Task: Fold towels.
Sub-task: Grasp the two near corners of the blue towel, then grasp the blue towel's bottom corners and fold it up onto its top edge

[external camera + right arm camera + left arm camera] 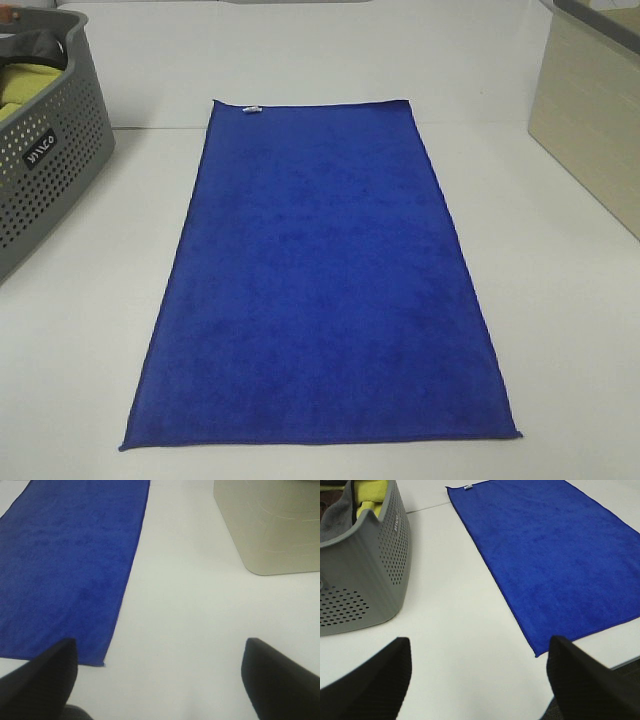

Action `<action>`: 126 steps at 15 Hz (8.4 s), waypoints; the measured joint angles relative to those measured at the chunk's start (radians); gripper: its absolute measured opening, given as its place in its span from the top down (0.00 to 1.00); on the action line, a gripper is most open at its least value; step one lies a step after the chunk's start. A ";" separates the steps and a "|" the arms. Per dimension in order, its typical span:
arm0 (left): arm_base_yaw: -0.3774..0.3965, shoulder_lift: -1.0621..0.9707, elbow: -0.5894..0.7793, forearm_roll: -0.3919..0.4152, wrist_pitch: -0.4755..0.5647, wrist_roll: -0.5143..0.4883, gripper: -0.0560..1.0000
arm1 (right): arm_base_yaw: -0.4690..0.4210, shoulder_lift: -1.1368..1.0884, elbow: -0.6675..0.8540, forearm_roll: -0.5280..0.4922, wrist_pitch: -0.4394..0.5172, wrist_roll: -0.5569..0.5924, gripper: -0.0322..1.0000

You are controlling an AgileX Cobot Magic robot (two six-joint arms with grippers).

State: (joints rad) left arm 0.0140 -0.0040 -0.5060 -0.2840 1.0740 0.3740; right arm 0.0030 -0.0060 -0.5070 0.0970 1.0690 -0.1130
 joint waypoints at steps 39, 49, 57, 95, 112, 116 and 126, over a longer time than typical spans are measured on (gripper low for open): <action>0.000 0.000 0.000 0.000 0.000 0.000 0.27 | 0.000 0.000 0.000 0.000 0.000 0.000 0.16; 0.000 0.000 0.000 -0.040 -0.004 0.000 0.27 | 0.000 0.016 -0.004 -0.001 -0.015 0.018 0.17; 0.000 0.273 -0.006 -0.136 -0.472 -0.195 0.27 | 0.000 0.537 -0.052 0.030 -0.221 0.087 0.24; -0.213 1.948 -0.120 -1.296 -0.459 0.776 0.51 | 0.121 1.831 -0.077 1.039 -0.558 -0.655 0.52; -0.216 1.722 0.085 -1.127 -0.522 0.721 0.94 | 0.121 1.643 0.131 0.986 -0.518 -0.629 0.97; -0.216 1.653 0.065 -1.158 -0.493 0.697 0.94 | 0.121 1.636 0.068 0.960 -0.499 -0.629 0.97; -0.216 1.802 -0.475 -0.958 -0.618 0.399 0.94 | 0.121 1.831 -0.686 0.598 -0.353 -0.269 0.97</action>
State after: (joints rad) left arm -0.2020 1.7980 -0.9810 -1.2420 0.4560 0.7730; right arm 0.1240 1.8250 -1.1930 0.6950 0.7160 -0.3820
